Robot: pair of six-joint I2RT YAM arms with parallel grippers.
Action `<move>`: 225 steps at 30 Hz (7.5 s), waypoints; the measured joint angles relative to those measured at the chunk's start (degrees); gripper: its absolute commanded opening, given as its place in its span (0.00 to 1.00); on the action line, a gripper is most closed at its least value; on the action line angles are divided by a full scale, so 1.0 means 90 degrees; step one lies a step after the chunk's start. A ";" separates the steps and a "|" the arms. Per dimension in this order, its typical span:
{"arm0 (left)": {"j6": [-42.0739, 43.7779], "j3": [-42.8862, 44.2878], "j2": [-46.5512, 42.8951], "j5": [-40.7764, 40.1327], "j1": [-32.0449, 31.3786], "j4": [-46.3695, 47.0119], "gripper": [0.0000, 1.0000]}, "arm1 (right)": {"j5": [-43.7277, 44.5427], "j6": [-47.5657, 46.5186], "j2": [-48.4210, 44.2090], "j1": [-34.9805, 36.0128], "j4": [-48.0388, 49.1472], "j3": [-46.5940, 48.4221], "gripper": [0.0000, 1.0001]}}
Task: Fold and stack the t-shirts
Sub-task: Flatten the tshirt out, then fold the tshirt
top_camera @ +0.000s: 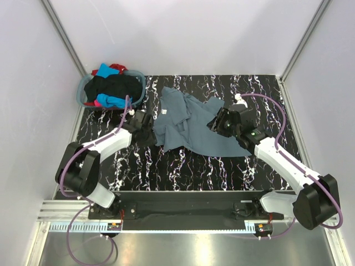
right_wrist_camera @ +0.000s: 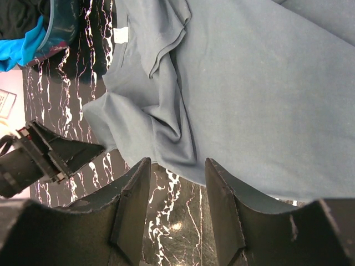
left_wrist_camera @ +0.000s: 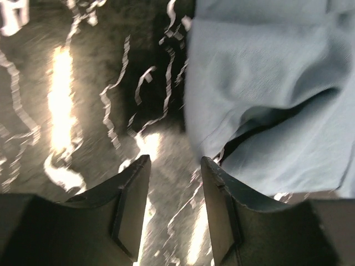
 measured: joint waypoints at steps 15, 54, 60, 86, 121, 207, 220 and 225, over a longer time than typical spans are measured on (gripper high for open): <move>-0.0384 -0.0223 0.0284 0.0134 0.0000 0.1236 0.37 | -0.0039 0.0015 -0.0066 0.0000 0.0002 -0.0102 0.52; 0.0274 0.0850 -0.2866 -0.0379 0.0000 -0.0595 0.00 | 0.0673 0.1695 0.0294 -0.3252 -0.2072 -0.0287 0.64; 0.0440 0.0874 -0.3313 -0.0308 0.0000 -0.0877 0.00 | 0.0704 0.1841 0.0605 -0.4131 -0.2523 -0.0563 0.54; 0.0461 0.0758 -0.3276 -0.0087 0.0000 -0.1022 0.00 | 0.0738 0.1727 0.1889 -0.4369 -0.1098 -0.0838 0.00; -0.0403 0.5350 -0.2681 0.0665 0.0000 -0.1685 0.00 | 0.0418 0.0855 -0.2147 -0.4369 -0.3087 0.3866 0.00; -0.0046 0.0476 -0.0457 0.0262 0.0493 0.1071 0.00 | 0.0998 -0.0080 0.2584 -0.4738 -0.0998 0.1052 0.00; 0.0204 0.1940 0.1066 0.0342 0.0916 0.0809 0.00 | 0.0916 -0.0316 0.3262 -0.4738 -0.0891 0.1525 0.00; 0.0340 0.2433 0.1353 0.0359 0.1047 0.0697 0.00 | 0.0913 -0.0391 0.3429 -0.4738 -0.0845 0.1632 0.00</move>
